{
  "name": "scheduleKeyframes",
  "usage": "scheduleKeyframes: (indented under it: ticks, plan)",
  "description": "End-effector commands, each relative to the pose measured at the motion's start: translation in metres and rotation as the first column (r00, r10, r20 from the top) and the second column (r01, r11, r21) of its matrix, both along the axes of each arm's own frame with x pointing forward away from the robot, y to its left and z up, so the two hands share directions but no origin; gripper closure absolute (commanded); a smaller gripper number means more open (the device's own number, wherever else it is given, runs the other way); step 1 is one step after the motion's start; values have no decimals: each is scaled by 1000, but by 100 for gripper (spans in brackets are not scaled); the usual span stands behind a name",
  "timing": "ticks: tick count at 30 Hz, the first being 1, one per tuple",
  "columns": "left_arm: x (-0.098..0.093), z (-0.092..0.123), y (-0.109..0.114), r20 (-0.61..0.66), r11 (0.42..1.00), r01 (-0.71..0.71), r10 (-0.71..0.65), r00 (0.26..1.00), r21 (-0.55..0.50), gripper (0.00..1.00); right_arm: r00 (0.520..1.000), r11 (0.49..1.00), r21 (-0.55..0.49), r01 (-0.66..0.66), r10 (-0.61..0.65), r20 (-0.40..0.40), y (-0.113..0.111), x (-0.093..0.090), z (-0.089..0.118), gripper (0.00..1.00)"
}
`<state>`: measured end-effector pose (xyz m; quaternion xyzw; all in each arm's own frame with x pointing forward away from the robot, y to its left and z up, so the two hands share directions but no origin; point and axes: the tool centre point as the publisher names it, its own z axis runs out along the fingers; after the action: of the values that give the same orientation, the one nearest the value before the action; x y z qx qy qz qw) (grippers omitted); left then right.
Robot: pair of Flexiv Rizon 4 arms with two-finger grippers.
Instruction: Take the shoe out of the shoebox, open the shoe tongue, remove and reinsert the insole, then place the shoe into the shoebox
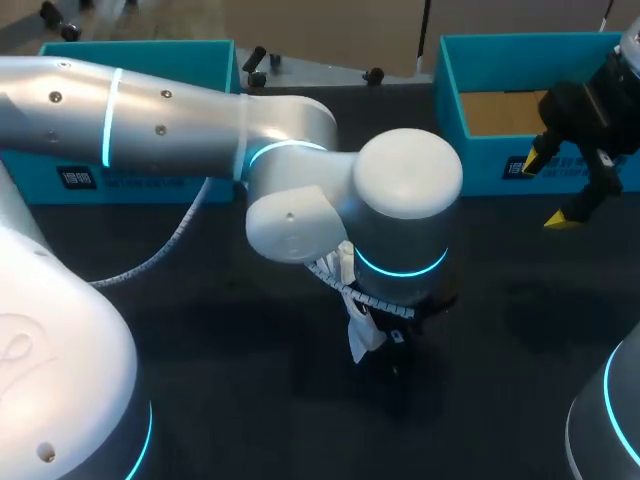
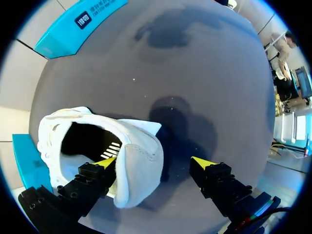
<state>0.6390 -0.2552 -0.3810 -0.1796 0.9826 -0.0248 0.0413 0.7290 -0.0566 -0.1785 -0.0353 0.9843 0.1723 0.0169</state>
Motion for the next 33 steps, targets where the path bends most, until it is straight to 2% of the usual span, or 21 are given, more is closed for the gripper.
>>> scheduleKeyframes:
  ticks: [1, 2, 4, 5, 7, 9, 17, 22, 33]
  plan:
    - [4, -9, -2, -16, 1000, 5, -5, 1000, 7, 33, 1000, 1000, -1, 0, 0, -1, 0, 1, 0, 0]
    - [4, -10, -1, -22, 1000, 3, -3, 1000, 11, 52, 1000, 1000, -1, 0, 0, -1, 0, 1, 0, 0]
    - [4, -10, 0, -33, 1000, 11, -11, 999, 12, 57, 1000, 1000, -1, 0, 0, -1, 0, 1, 0, 0]
    - [4, -11, 0, -36, 1000, 16, -15, 999, 17, 69, 1000, 1000, -1, 0, 0, -1, 0, 1, 0, 0]
    - [2, -12, 1, -45, 999, 32, -31, 999, 26, 86, 1000, 1000, -1, 0, 0, -1, 0, 1, 0, 0]
    - [1, -14, 1, -60, 998, 45, -43, 997, 35, 98, 1000, 1000, -1, 0, 0, -1, 0, 1, 0, 0]
    - [-4, -17, 4, -111, 997, 71, -67, 992, 34, 100, 1000, 1000, -1, 0, 0, -1, 0, 1, 0, 0]
    - [-10, -8, 7, -135, 994, 104, -100, 986, 20, 100, 1000, 1000, -1, 0, 0, -1, 0, 1, 0, 0]
    - [-13, 51, 22, -188, 973, 228, -231, 955, -35, 100, 1000, 1000, -1, 0, 0, -1, 0, 1, 0, 0]
